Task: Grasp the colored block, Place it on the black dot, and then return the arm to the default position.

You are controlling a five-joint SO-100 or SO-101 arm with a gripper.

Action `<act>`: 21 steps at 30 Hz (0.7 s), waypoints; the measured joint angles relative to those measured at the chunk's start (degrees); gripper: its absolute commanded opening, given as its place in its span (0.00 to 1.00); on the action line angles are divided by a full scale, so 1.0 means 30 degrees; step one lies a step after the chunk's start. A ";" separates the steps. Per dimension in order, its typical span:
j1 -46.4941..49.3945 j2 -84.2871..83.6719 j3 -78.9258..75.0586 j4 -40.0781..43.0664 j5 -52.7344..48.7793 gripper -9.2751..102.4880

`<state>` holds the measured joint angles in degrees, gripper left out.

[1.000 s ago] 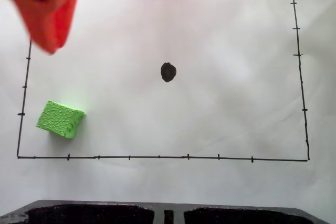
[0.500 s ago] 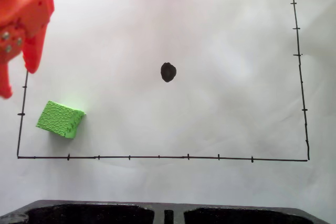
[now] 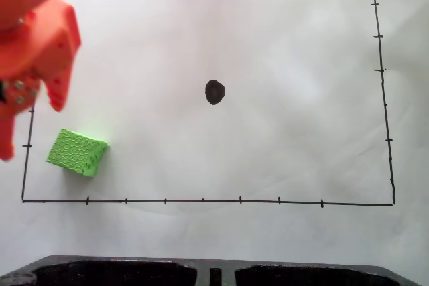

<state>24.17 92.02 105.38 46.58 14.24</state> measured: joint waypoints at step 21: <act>-0.0996 -0.4043 -0.1875 0.0059 0.0088 0.40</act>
<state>21.18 79.89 99.76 46.76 14.50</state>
